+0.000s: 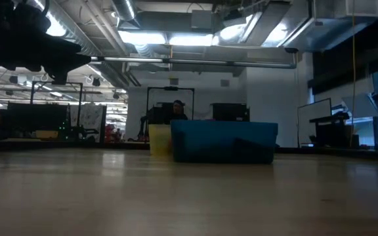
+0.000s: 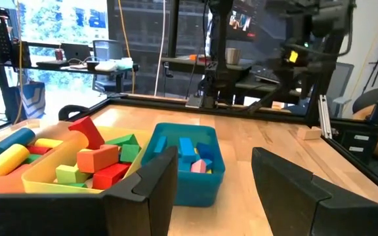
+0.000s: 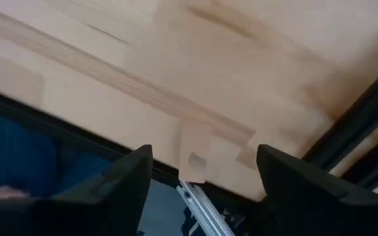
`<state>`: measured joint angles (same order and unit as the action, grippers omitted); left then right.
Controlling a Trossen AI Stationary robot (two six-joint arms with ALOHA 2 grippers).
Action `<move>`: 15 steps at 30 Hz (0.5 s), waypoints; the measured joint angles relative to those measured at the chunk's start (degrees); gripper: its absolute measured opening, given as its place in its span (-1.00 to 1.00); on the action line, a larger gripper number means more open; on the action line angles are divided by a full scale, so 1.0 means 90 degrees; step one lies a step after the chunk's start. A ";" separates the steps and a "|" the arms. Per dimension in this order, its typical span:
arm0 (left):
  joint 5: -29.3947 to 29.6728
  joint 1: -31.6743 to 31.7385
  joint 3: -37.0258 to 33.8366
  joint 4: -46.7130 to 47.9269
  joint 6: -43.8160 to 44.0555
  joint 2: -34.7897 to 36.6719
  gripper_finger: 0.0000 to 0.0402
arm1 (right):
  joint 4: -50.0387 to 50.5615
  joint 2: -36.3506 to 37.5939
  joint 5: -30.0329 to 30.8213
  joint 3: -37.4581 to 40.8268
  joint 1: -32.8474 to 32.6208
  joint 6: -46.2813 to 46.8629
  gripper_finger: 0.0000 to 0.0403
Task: Sort blocks by size
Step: Put the brown arch block into the yellow bin
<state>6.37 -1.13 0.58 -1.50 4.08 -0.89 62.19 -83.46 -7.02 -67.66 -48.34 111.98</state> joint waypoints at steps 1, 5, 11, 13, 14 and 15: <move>-0.0001 0.0000 0.0000 0.0000 -0.0001 0.0000 -0.10 | -0.0111 -0.0061 -0.0009 0.0061 -0.0167 0.0309 0.37; 0.0002 0.0000 0.0000 0.0000 0.0000 0.0000 -0.10 | -0.0689 -0.0390 -0.0045 0.0161 -0.0657 0.0953 0.37; 0.0001 -0.0001 0.0000 0.0000 0.0000 0.0000 -0.10 | -0.1705 -0.1125 0.0064 0.0161 -0.1006 0.1077 0.37; 0.0000 0.0000 0.0000 0.0000 0.0000 -0.0002 -0.10 | -0.1977 -0.1413 0.0056 0.0161 -0.1019 0.1079 0.37; 0.0000 0.0000 0.0000 0.0000 0.0000 0.0000 -0.10 | -0.2076 -0.1558 0.0052 0.0161 -0.1019 0.1079 0.37; 0.0000 0.0000 0.0000 0.0000 -0.0001 0.0000 -0.10 | -0.2151 -0.1684 0.0048 0.0161 -0.1019 0.1079 0.37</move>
<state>6.37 -1.13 0.58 -1.50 4.07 -0.89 42.83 -98.62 -6.59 -66.22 -57.52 121.69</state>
